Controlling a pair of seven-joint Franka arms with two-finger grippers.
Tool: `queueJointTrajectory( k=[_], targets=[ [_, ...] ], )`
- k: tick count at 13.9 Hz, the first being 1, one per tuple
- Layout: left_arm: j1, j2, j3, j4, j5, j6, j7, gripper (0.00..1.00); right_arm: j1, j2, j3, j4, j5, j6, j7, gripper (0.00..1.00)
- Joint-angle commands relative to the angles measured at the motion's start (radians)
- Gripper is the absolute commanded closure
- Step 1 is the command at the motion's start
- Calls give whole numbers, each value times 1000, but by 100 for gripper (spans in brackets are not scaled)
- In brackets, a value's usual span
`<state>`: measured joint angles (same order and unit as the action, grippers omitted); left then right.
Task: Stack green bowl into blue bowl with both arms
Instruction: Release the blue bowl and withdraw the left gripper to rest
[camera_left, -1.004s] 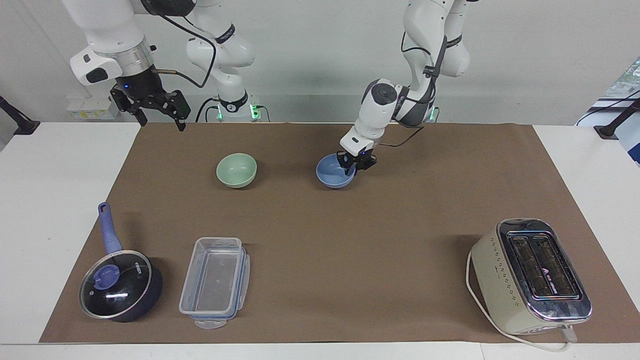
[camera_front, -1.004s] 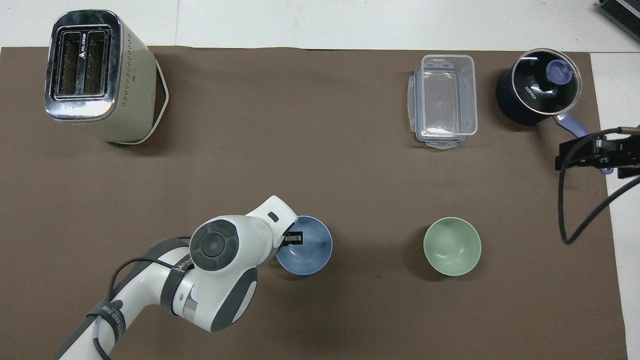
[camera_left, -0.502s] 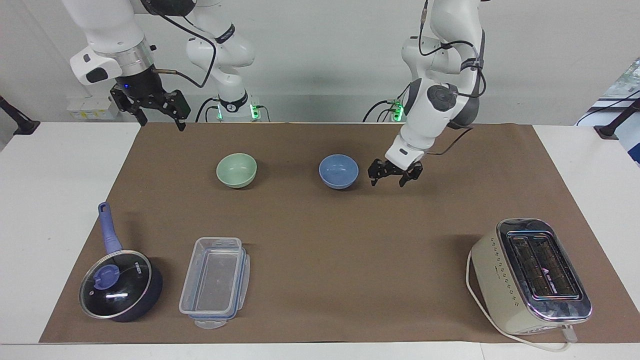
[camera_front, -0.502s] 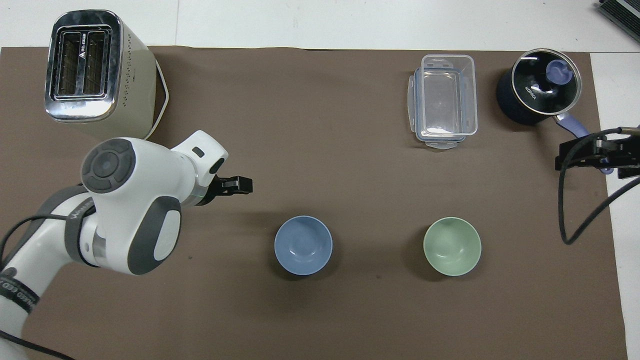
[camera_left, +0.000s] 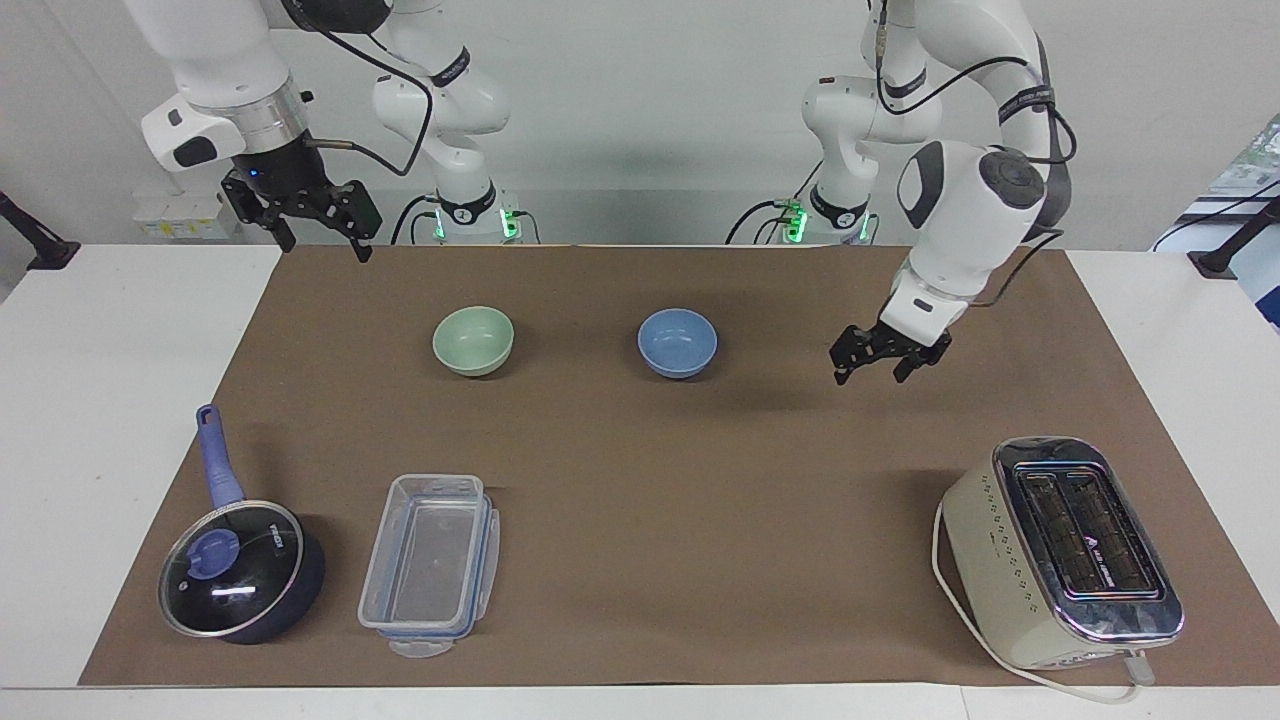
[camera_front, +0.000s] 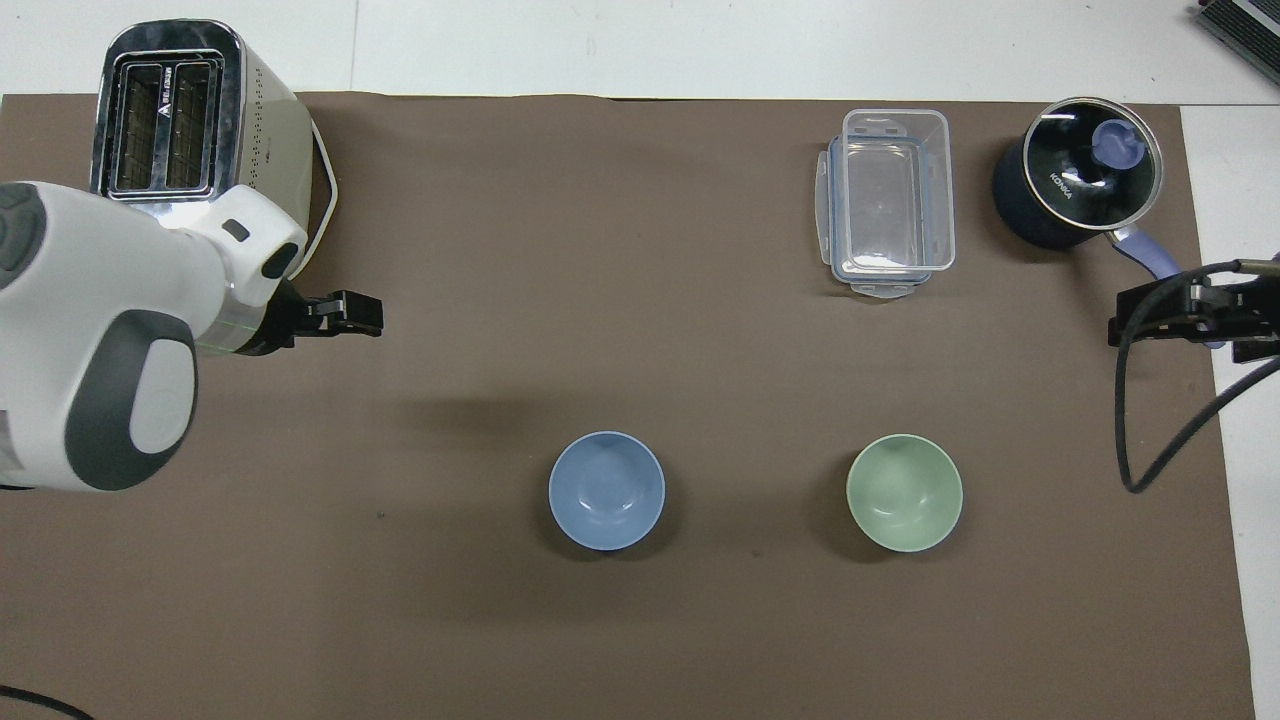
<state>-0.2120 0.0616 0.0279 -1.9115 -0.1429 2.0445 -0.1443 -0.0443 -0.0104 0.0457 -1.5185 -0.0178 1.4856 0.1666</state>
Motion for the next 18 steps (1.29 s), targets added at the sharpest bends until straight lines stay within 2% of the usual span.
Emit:
queueJointTrajectory(
  k=[1,4,8,13,16,18],
  targets=[
    [71,-2,-9,69,28,-99,104,0,-26,-91,5,-144,32,77,-1,0],
    [124,1,-9,190,86,-232,204,0,-31,-152,5,-271,33,146,-29,0],
    [146,4,-8,348,163,-433,221,0,-26,-166,5,-422,35,243,-59,0],
    [164,-9,-8,344,158,-434,213,0,-16,-169,5,-649,87,413,-96,0],
    [161,-9,-9,345,158,-432,213,0,-19,-167,5,-820,128,574,-171,0],
    [164,-9,-9,344,158,-432,213,0,-17,-169,5,-865,134,620,-193,0]
  ],
)
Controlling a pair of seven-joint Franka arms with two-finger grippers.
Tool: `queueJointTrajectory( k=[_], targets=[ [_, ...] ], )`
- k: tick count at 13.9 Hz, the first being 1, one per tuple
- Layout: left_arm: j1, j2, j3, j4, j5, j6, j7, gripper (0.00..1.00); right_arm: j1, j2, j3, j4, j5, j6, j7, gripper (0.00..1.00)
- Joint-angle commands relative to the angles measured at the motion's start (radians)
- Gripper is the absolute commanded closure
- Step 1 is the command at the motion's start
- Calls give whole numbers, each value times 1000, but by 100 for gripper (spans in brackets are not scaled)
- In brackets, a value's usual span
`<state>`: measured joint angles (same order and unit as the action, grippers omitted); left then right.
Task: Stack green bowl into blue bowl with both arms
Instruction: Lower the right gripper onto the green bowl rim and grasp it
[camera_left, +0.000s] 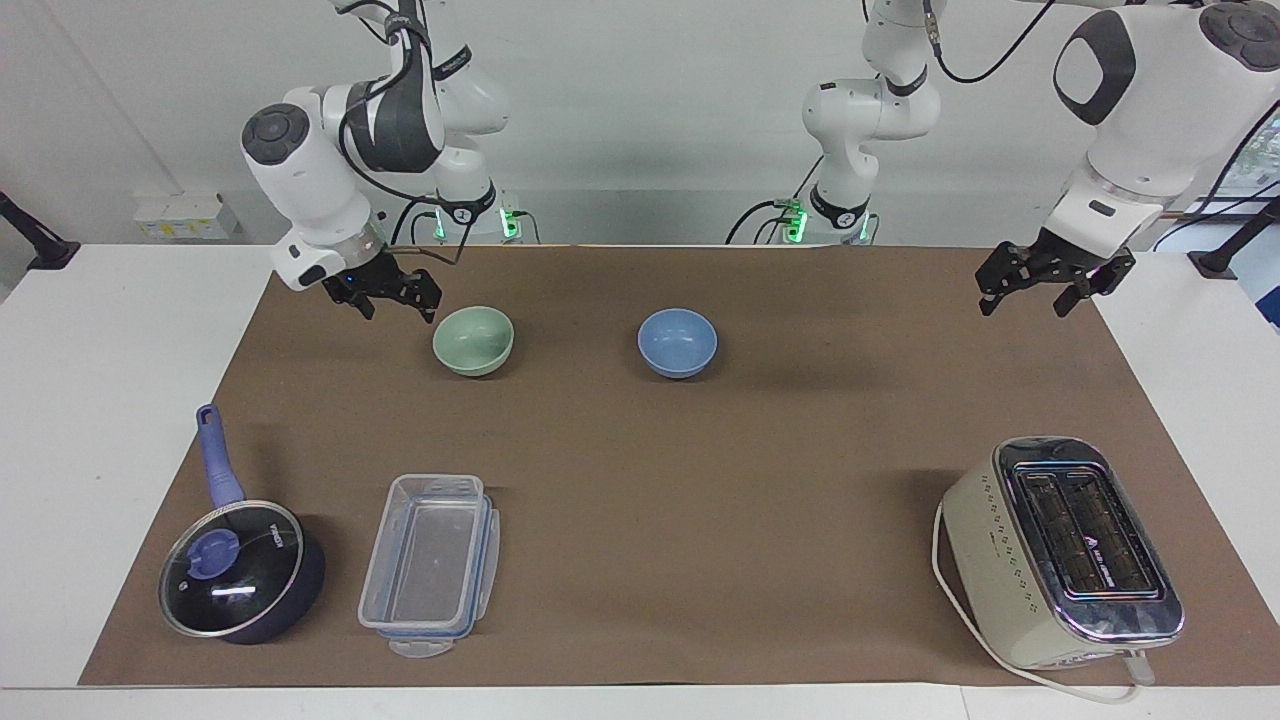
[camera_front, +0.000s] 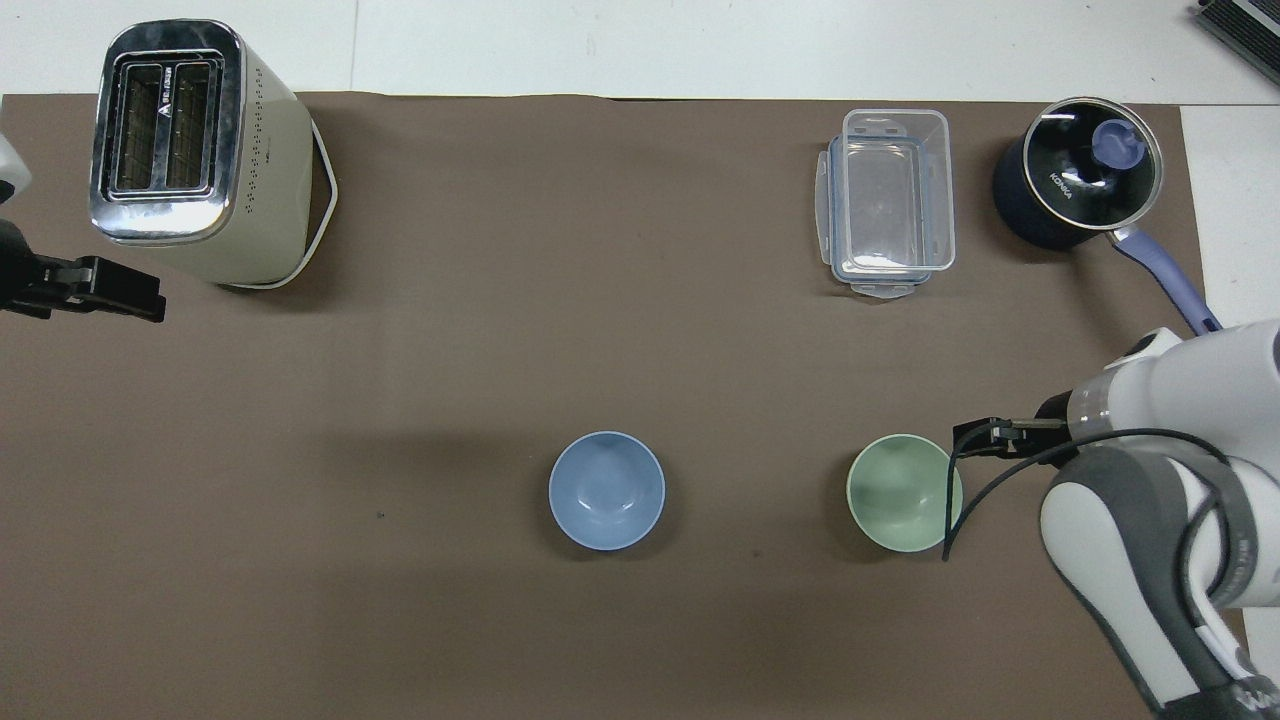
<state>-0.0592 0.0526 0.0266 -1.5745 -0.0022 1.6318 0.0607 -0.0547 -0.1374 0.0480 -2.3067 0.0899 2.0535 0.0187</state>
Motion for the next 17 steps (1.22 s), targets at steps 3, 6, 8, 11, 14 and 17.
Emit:
queueJointTrajectory(
  k=[3,6,8,11,14,17],
  targets=[
    [10,0,-8,7,18,-20,8,0,-5,-28,4,-144,31,141,-49,0],
    [10,0,-8,7,18,-21,8,0,12,-28,3,-192,71,198,-124,0],
    [12,0,-8,7,18,-20,8,0,7,-28,3,-195,73,206,-160,2],
    [10,0,-8,8,18,-20,8,0,0,-1,3,-209,74,235,-199,9],
    [12,0,-8,7,18,-21,8,0,-1,-1,3,-215,80,249,-221,26],
    [10,0,-8,7,18,-20,8,0,-2,12,3,-217,97,250,-224,36]
  ],
)
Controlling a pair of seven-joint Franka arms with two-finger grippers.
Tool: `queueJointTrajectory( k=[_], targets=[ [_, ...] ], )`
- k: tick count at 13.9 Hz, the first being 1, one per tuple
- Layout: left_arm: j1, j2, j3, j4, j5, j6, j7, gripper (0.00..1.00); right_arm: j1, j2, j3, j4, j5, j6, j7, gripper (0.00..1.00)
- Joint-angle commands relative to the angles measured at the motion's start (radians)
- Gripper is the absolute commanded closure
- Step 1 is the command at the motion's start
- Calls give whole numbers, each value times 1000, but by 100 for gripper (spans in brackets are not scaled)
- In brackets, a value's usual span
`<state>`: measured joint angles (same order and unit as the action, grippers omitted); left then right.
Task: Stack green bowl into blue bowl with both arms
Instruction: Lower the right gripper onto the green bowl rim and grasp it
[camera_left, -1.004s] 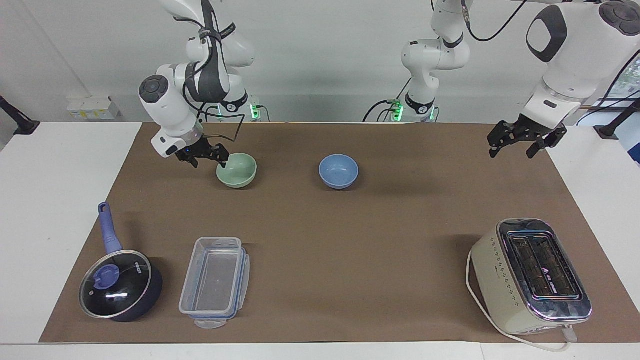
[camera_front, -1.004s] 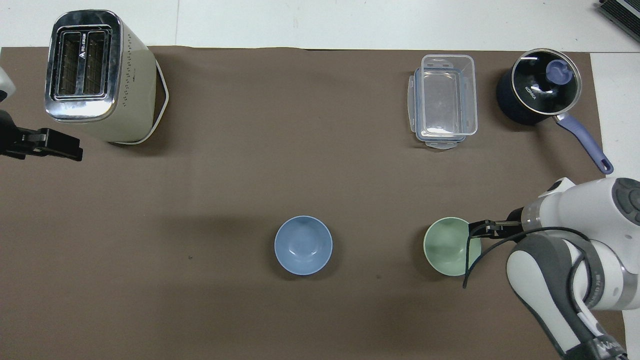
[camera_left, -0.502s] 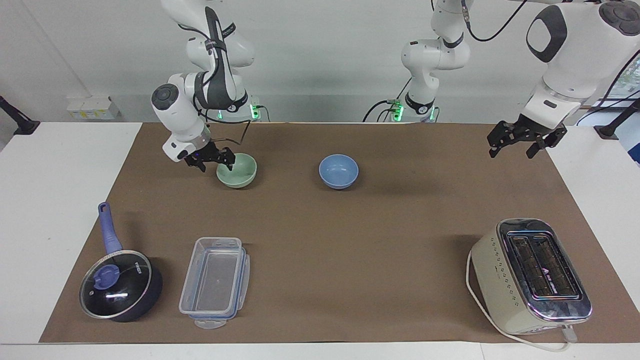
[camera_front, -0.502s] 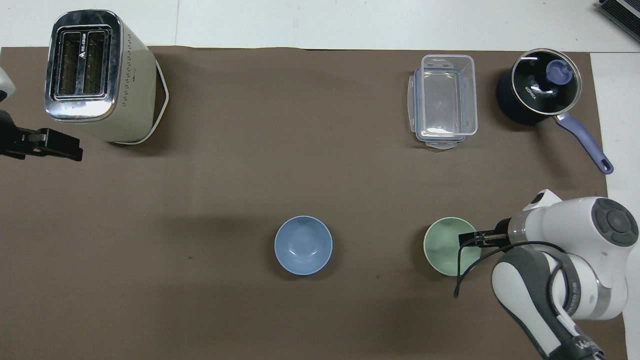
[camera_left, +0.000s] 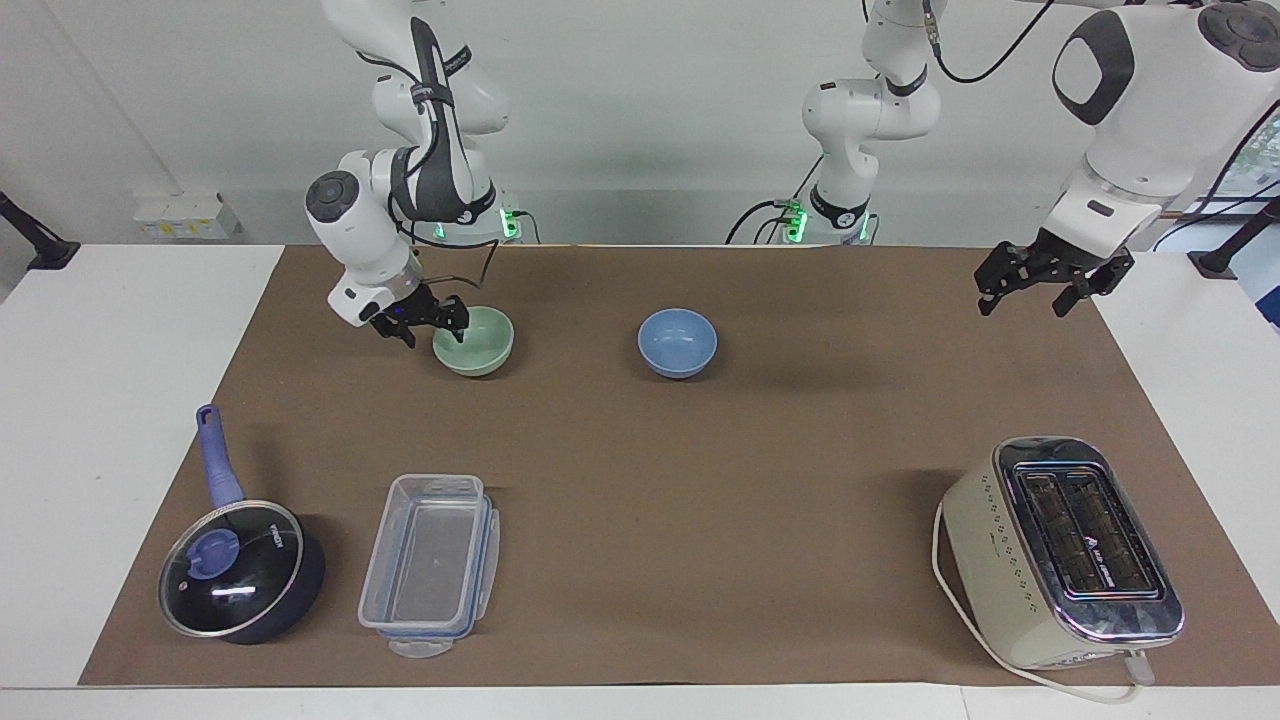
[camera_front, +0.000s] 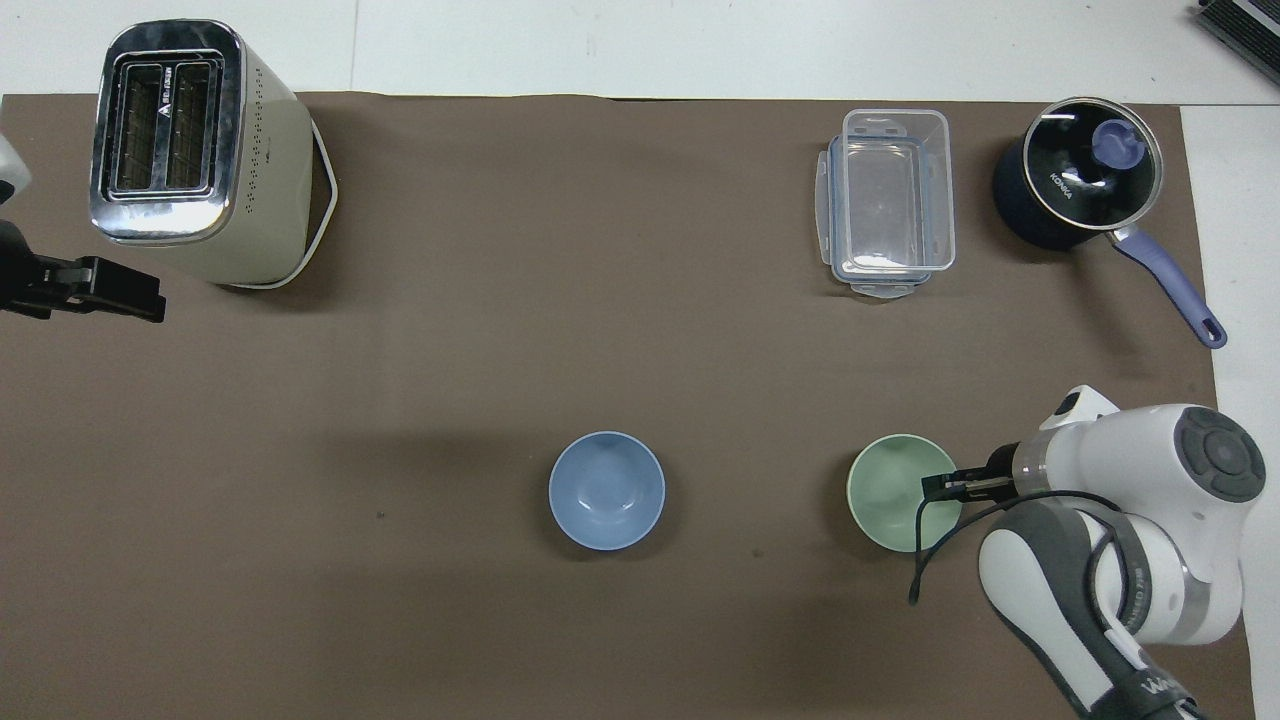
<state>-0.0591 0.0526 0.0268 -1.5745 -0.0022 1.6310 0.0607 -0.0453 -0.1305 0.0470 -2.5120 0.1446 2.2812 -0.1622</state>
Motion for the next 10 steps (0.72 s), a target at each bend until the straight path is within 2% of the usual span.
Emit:
queueJointTrajectory(
  k=[1,2,3,4,5,10],
  targets=[
    [10,0,-8,7,18,-19,8,0,-8,5,4,-11,46,21,-43,41],
    [10,0,-8,8,18,-19,8,0,-8,5,4,-11,46,21,-43,43],
    [12,0,-8,7,18,-20,8,0,-8,5,4,-11,46,20,-43,52],
    [12,0,-8,7,18,-19,8,0,-10,5,4,-10,46,17,-45,78],
    [12,0,-8,7,18,-19,8,0,-10,6,4,-7,47,11,-48,100],
    [12,0,-8,7,18,-19,8,0,-1,-8,5,31,52,-28,-39,100]
  ],
)
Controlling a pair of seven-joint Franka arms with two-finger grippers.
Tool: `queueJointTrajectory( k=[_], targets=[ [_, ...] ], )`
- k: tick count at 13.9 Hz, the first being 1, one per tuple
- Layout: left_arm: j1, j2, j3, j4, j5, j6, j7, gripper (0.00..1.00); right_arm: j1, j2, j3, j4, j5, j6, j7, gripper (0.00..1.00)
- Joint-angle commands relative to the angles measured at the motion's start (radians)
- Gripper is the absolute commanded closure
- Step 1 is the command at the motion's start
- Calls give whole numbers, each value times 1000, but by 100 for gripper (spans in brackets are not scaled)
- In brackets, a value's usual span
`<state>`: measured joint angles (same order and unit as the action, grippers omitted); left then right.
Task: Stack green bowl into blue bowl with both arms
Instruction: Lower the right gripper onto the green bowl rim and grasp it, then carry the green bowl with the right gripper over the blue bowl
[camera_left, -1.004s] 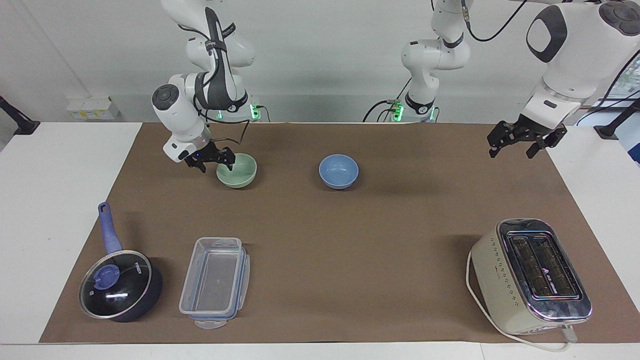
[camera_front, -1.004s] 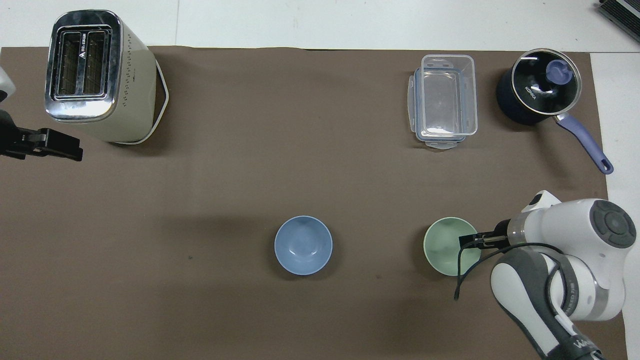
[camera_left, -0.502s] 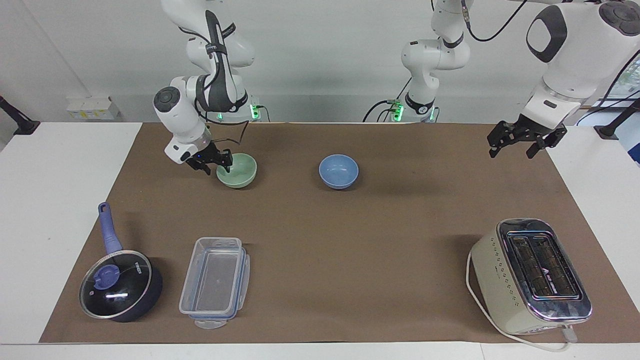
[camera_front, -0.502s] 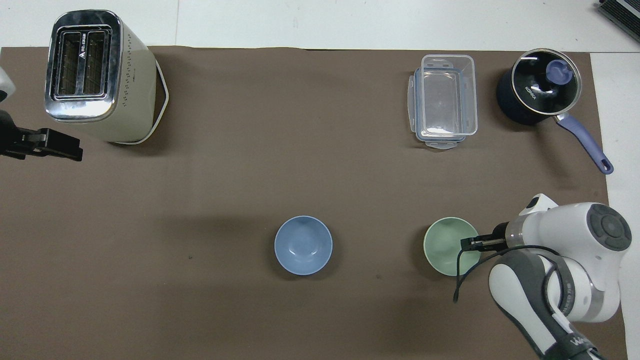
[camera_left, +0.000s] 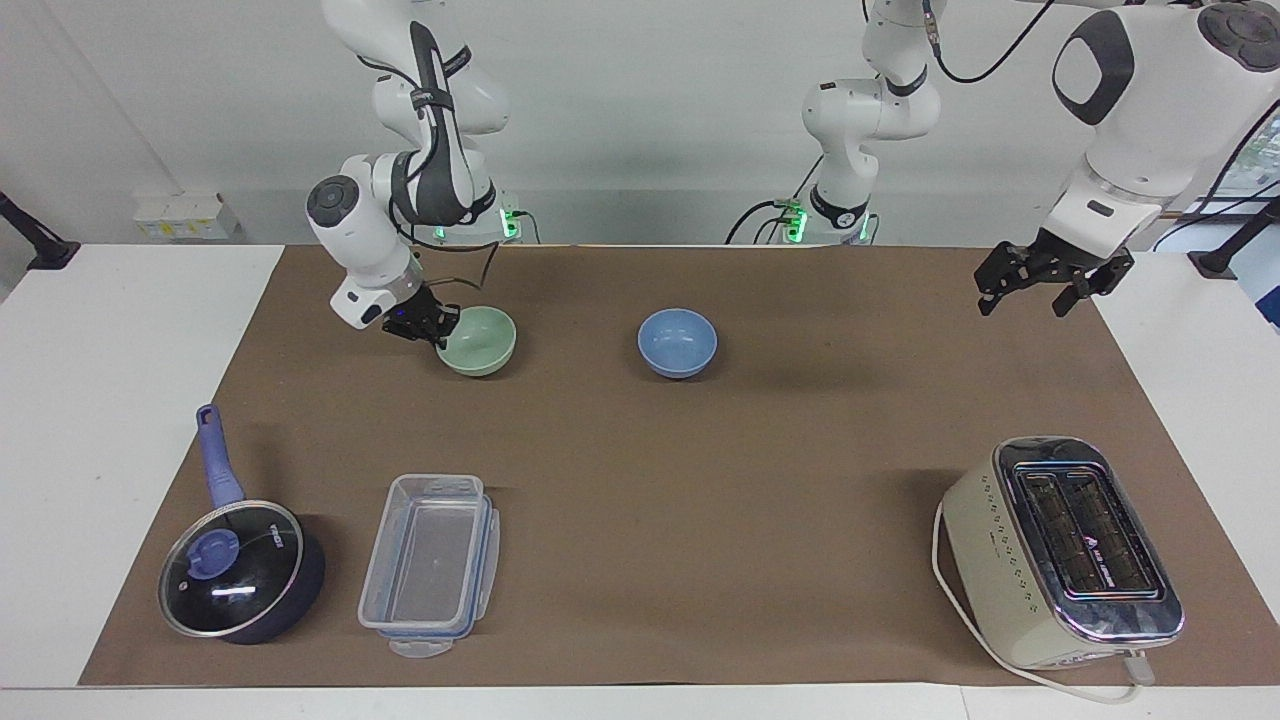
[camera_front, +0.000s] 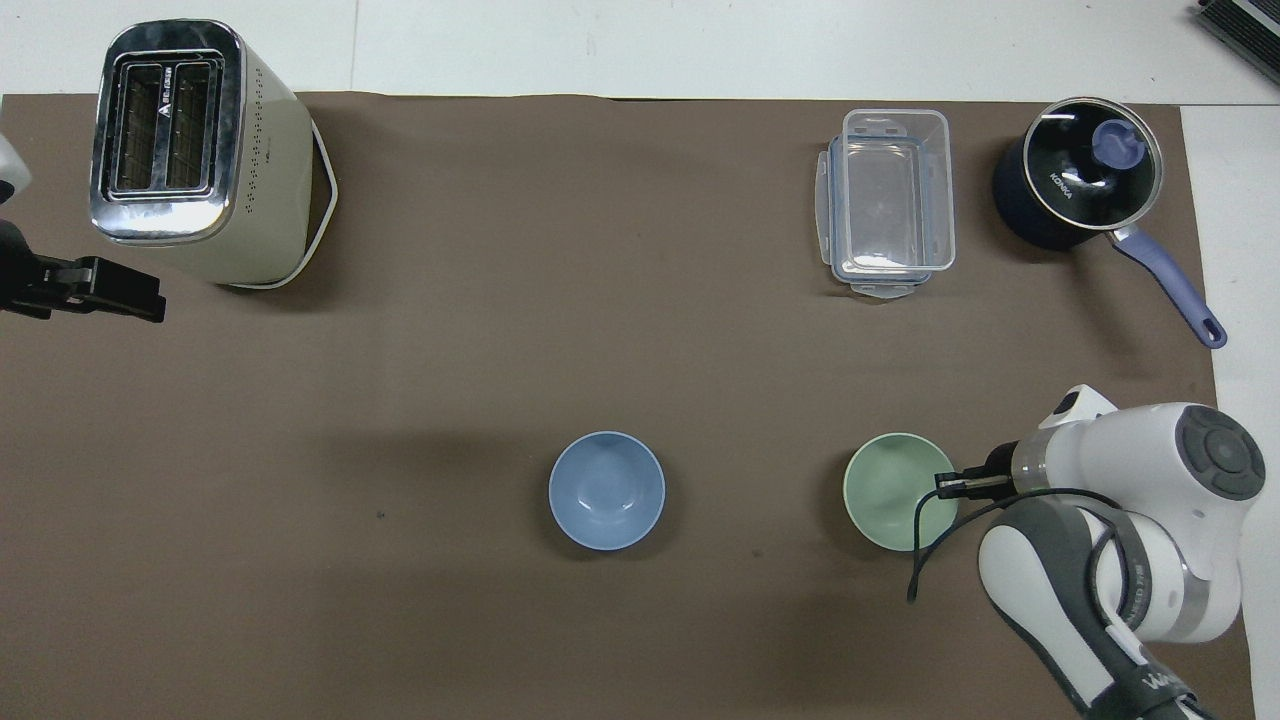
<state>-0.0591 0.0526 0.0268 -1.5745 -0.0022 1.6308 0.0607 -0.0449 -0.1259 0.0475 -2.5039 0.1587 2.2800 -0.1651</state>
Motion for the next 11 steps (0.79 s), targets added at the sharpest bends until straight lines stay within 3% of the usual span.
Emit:
queueJointTrajectory(
  k=[1,4,6,11],
  targets=[
    [12,0,-8,7,18,-20,8,0,2,-14,5,49,38,-71,-33,100],
    [10,0,-8,7,18,-20,8,0,13,-23,34,134,38,-186,-16,100],
    [12,0,-8,7,18,-19,8,0,62,-24,43,152,38,-197,27,100],
    [12,0,-8,7,18,-20,8,0,294,-14,46,198,38,-166,353,100]
  ],
)
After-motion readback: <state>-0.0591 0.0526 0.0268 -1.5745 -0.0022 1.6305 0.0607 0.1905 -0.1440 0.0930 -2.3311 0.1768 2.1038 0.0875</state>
